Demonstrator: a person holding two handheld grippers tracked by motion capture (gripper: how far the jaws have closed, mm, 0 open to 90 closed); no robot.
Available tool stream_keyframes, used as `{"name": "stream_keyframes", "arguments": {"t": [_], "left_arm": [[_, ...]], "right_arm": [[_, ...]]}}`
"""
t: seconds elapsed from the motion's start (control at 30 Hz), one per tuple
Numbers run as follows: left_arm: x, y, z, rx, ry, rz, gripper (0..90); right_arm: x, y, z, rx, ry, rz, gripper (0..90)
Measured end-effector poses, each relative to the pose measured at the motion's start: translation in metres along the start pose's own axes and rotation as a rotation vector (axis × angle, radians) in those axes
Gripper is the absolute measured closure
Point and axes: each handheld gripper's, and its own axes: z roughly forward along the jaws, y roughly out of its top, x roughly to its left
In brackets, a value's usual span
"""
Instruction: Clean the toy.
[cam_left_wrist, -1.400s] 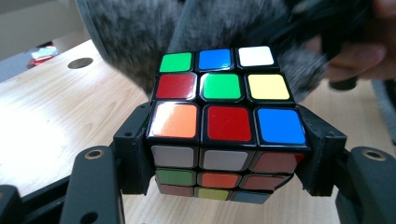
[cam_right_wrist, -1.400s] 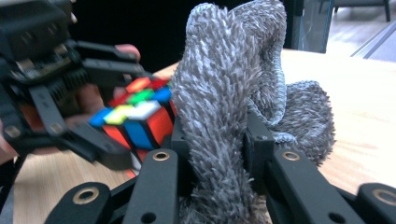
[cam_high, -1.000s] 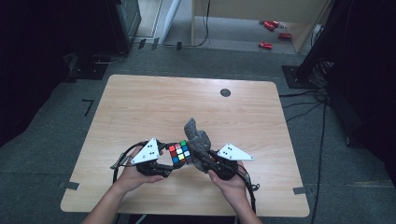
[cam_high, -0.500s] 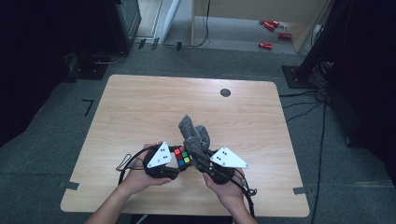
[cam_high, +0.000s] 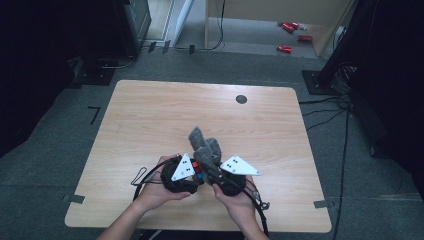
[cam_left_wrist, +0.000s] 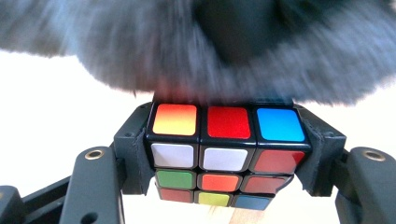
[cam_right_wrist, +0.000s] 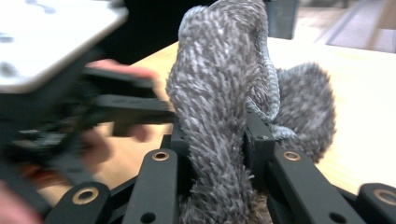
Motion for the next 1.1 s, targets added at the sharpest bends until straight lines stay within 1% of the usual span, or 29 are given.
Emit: {"name": "stream_keyframes", "arguments": {"t": [0.03, 0.07, 0.13, 0.17, 0.23, 0.27, 0.3, 0.33, 0.37, 0.4, 0.47, 0.53, 0.57, 0.6, 0.63, 0.7, 0.73, 0.77, 0.87, 0.93, 1.0, 1.03, 1.1], "left_arm": [[0.0, 0.0, -0.001, -0.003, 0.0, -0.001, 34.9], [0.0, 0.001, -0.001, -0.008, -0.001, -0.002, 34.9], [-0.001, 0.002, -0.001, -0.009, 0.001, -0.001, 34.9], [-0.002, 0.003, -0.001, -0.007, 0.006, 0.003, 34.9], [-0.004, 0.005, 0.001, 0.0, 0.016, 0.004, 34.9], [-0.004, 0.006, 0.001, 0.002, 0.021, 0.004, 34.9], [-0.005, 0.007, 0.001, 0.001, 0.02, 0.001, 34.9], [-0.004, 0.007, 0.001, -0.002, 0.018, -0.002, 34.9], [-0.004, 0.007, 0.0, -0.01, 0.013, -0.01, 34.9], [-0.002, 0.007, -0.002, -0.016, 0.006, -0.017, 34.9], [0.0, 0.006, -0.004, -0.033, 0.0, -0.03, 34.9], [0.001, 0.005, -0.005, -0.042, -0.002, -0.028, 34.9], [0.001, 0.005, -0.006, -0.045, -0.004, -0.028, 34.9], [0.001, 0.005, -0.007, -0.049, -0.007, -0.029, 34.9], [0.002, 0.005, -0.008, -0.06, -0.009, -0.036, 34.9], [0.005, 0.005, -0.009, -0.075, -0.02, -0.052, 34.9], [0.005, 0.005, -0.009, -0.08, -0.024, -0.059, 34.9], [0.004, 0.006, -0.008, -0.08, -0.023, -0.063, 34.9], [0.002, 0.006, -0.006, -0.072, -0.02, -0.063, 34.9], [0.002, 0.006, -0.007, -0.075, -0.022, -0.062, 34.9], [0.003, 0.006, -0.009, -0.086, -0.027, -0.074, 34.9], [0.004, 0.006, -0.01, -0.092, -0.024, -0.078, 34.9], [0.004, 0.006, -0.012, -0.1, -0.019, -0.082, 35.0]], "right_arm": [[-0.006, 0.0, -0.002, -0.007, -0.014, 0.025, 72.2], [-0.011, -0.001, -0.003, -0.011, -0.018, 0.05, 72.2], [-0.016, -0.001, -0.006, -0.017, -0.019, 0.077, 72.2], [-0.015, 0.0, -0.006, -0.017, -0.017, 0.074, 72.1], [-0.004, 0.001, -0.007, -0.013, -0.011, 0.029, 72.0], [0.002, 0.001, -0.006, -0.013, 0.0, 0.011, 71.9], [0.007, 0.001, -0.005, -0.012, 0.019, 0.008, 71.9], [0.011, 0.001, -0.005, -0.012, 0.027, 0.004, 71.8], [0.013, 0.002, -0.005, -0.013, 0.025, -0.005, 71.8], [0.013, 0.003, -0.005, -0.016, 0.026, -0.005, 71.8], [0.005, 0.004, -0.007, -0.035, 0.028, 0.02, 71.8], [-0.006, 0.004, -0.01, -0.042, -0.011, 0.028, 71.7], [-0.014, 0.003, -0.011, -0.044, -0.029, 0.054, 71.7], [-0.018, 0.002, -0.012, -0.045, -0.033, 0.073, 71.7], [-0.021, 0.002, -0.013, -0.043, -0.035, 0.089, 71.7], [-0.025, 0.001, -0.014, -0.049, -0.046, 0.098, 71.7], [-0.024, 0.002, -0.015, -0.054, -0.04, 0.105, 71.7], [-0.021, 0.003, -0.015, -0.059, -0.039, 0.1, 71.6], [-0.002, 0.005, -0.013, -0.063, -0.028, 0.043, 71.0], [0.007, 0.004, -0.012, -0.067, -0.006, 0.023, 70.8], [0.01, 0.004, -0.013, -0.077, -0.003, 0.005, 70.8], [0.007, 0.005, -0.014, -0.085, -0.005, 0.009, 70.8], [0.0, 0.006, -0.017, -0.093, -0.022, 0.032, 70.7]]}}
